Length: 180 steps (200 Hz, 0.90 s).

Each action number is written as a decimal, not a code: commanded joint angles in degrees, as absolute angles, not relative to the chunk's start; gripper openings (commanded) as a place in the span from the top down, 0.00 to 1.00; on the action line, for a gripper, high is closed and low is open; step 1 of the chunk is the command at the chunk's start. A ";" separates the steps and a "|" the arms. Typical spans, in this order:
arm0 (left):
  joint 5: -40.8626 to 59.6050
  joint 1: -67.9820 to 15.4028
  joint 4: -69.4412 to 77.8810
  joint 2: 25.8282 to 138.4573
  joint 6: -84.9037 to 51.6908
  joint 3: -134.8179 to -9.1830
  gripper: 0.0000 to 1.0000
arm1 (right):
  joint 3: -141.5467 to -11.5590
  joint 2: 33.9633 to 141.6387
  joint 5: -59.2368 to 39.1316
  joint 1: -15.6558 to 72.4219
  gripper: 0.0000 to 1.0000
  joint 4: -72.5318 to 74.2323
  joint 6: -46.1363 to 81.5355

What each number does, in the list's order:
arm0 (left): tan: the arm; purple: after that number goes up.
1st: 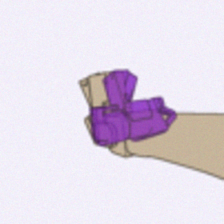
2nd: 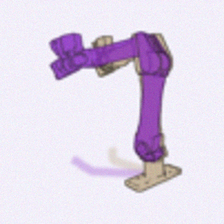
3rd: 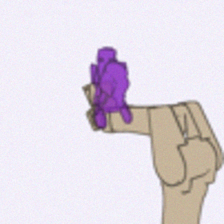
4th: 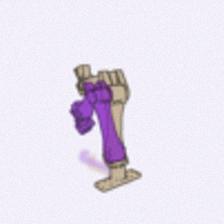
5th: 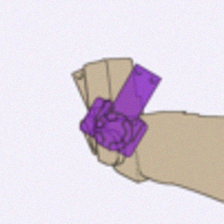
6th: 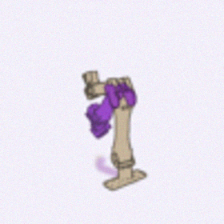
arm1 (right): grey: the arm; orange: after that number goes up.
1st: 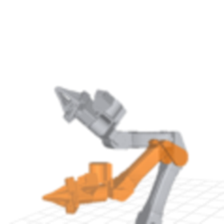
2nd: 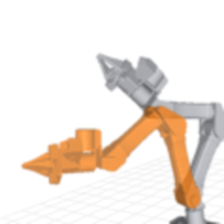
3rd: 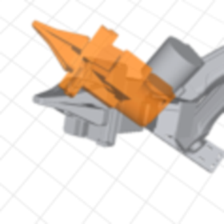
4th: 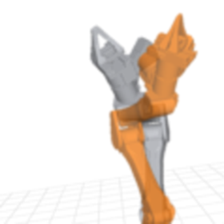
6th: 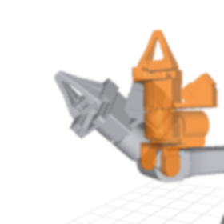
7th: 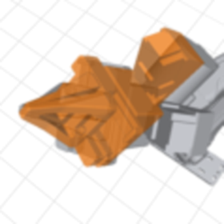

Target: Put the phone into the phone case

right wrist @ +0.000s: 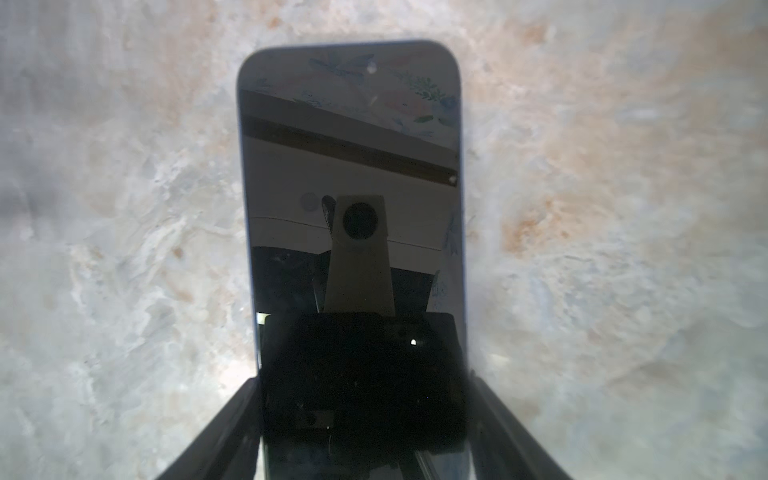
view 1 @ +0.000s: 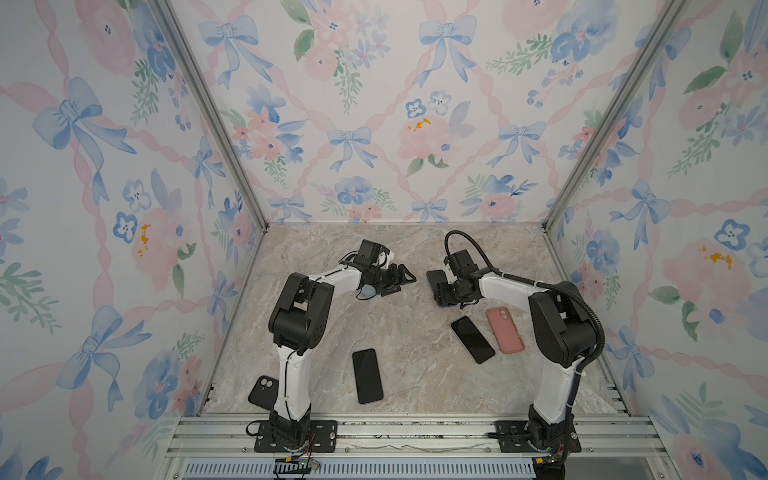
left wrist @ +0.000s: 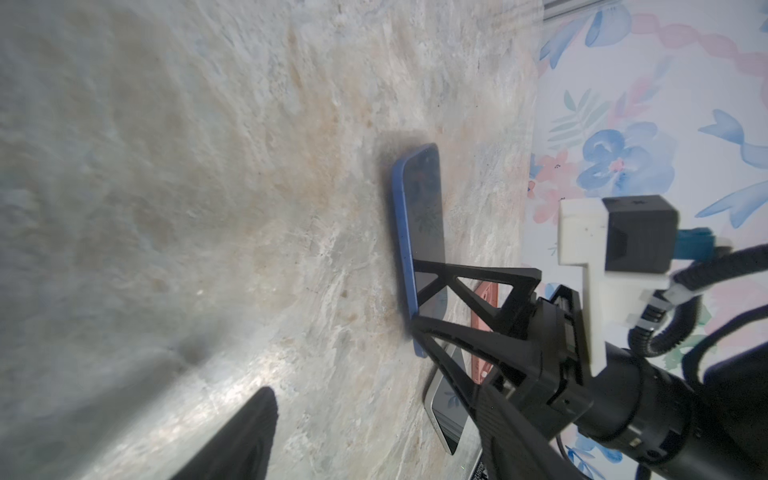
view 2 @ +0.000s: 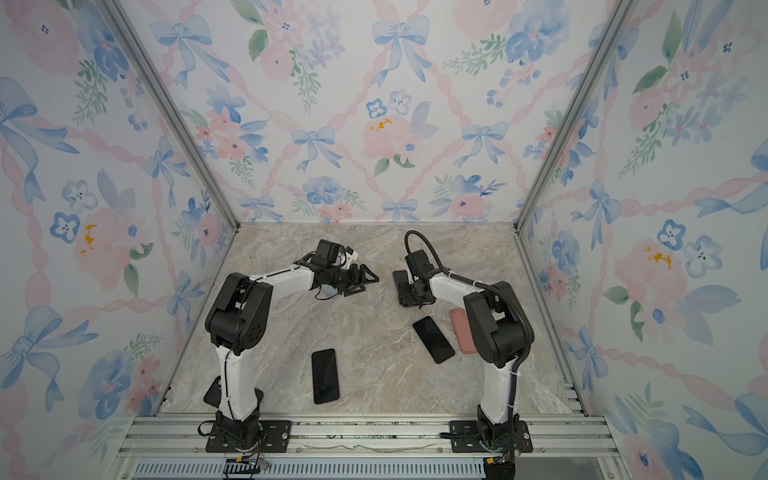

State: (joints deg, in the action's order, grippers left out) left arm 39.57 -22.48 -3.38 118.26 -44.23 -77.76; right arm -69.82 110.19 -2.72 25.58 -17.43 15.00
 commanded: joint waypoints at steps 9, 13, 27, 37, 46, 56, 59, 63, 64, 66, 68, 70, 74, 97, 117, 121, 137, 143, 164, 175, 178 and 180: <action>44.36 -21.81 3.36 119.38 -45.97 -74.81 0.24 | -65.82 109.56 -7.87 28.11 0.36 -14.41 16.92; 44.62 -21.67 3.62 119.59 -45.97 -74.71 0.24 | -65.63 109.51 -7.82 28.31 0.36 -14.22 16.83; 45.08 -21.29 4.43 120.33 -46.26 -74.64 0.25 | -64.92 109.23 -7.92 28.89 0.36 -13.38 16.87; 45.30 -21.05 5.15 121.06 -46.94 -74.75 0.27 | -64.48 109.12 -7.93 29.21 0.36 -12.82 16.97; 45.50 -20.81 5.82 121.83 -47.80 -74.87 0.29 | -64.16 108.99 -7.94 29.43 0.36 -12.26 17.13; 45.91 -20.54 7.25 123.00 -48.99 -74.88 0.31 | -63.90 108.89 -8.10 29.66 0.37 -11.88 17.05; 46.18 -20.53 7.76 123.35 -49.41 -74.95 0.31 | -63.90 108.76 -8.09 29.79 0.37 -11.86 17.03; 46.50 -20.40 8.53 123.87 -50.08 -74.97 0.32 | -63.82 108.79 -8.17 29.92 0.37 -11.72 16.97; 46.58 -20.39 8.75 124.03 -50.27 -74.97 0.33 | -63.81 108.76 -8.17 29.90 0.37 -11.70 16.97; 46.76 -20.33 9.17 124.19 -50.58 -74.97 0.33 | -63.81 108.73 -8.17 29.93 0.37 -11.69 16.96; 46.91 -20.24 9.70 124.52 -50.97 -74.97 0.34 | -63.81 108.68 -8.22 30.00 0.37 -11.65 16.88; 47.13 -20.16 10.14 124.76 -51.33 -75.01 0.34 | -63.81 108.71 -8.18 29.98 0.37 -11.61 16.88; 47.51 -20.06 10.97 125.32 -51.99 -75.06 0.35 | -63.88 108.67 -8.17 30.01 0.37 -11.56 16.86; 47.99 -20.13 12.39 127.65 -53.09 -76.64 0.37 | -63.81 108.54 -8.39 30.30 0.38 -11.21 16.87; 47.92 -20.15 12.34 129.08 -53.48 -77.97 0.38 | -63.70 108.62 -8.60 30.41 0.38 -10.84 16.87; 47.91 -20.13 12.39 129.37 -53.52 -78.18 0.39 | -63.64 108.63 -8.74 30.49 0.38 -10.74 16.87; 47.95 -20.15 12.39 130.66 -53.83 -79.23 0.42 | -63.59 108.89 -8.79 30.64 0.38 -10.43 16.87; 48.03 -20.16 12.43 131.20 -53.95 -79.64 0.44 | -63.55 108.98 -8.79 30.67 0.38 -10.32 16.87; 48.33 -20.24 12.56 133.22 -54.38 -81.11 0.49 | -63.64 109.25 -8.94 30.99 0.38 -10.13 16.75; 48.49 -20.37 12.76 134.16 -54.62 -81.93 0.50 | -63.74 109.29 -9.02 31.04 0.38 -10.11 16.76; 48.44 -20.32 12.83 134.38 -54.66 -82.18 0.51 | -63.77 109.33 -9.02 31.07 0.38 -10.05 16.78; 48.43 -20.33 12.83 134.49 -54.67 -82.27 0.51 | -63.80 109.33 -8.98 31.10 0.38 -10.05 16.79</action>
State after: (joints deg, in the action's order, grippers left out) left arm 49.06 -20.21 13.72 130.98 -54.13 -80.88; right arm -65.21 108.64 -6.87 29.98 -8.80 15.70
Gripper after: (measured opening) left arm 0.505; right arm 0.709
